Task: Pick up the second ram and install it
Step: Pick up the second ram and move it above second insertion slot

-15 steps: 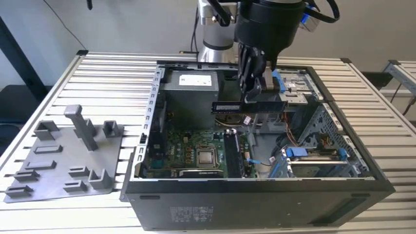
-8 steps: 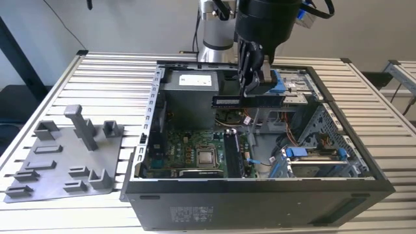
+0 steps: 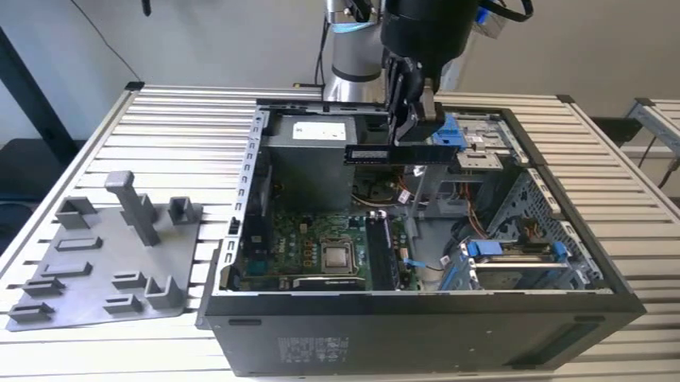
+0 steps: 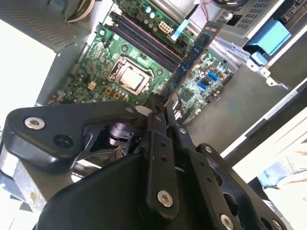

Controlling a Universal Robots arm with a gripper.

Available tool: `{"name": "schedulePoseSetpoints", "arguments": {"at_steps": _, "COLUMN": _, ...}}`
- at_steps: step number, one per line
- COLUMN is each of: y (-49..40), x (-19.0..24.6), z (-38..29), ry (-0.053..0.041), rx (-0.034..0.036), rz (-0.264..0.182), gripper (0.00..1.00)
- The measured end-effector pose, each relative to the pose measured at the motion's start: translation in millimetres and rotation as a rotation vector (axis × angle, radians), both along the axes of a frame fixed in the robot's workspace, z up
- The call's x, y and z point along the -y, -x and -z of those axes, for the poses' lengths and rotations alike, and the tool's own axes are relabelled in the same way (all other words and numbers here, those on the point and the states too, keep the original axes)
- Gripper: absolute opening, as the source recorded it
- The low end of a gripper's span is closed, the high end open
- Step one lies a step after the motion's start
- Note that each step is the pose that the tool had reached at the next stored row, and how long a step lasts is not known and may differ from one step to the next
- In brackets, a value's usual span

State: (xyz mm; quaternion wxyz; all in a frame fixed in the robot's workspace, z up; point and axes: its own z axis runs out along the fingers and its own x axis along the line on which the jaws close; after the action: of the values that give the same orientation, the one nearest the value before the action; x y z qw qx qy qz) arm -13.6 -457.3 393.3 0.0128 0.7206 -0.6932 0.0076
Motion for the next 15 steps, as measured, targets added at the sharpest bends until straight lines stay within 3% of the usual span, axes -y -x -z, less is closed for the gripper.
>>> {"name": "schedulePoseSetpoints", "arguments": {"at_steps": 15, "y": 0.0, "x": -42.2, "z": 3.6, "ry": 0.0064, "rx": 0.0, "rz": 0.003, "gripper": 0.14}}
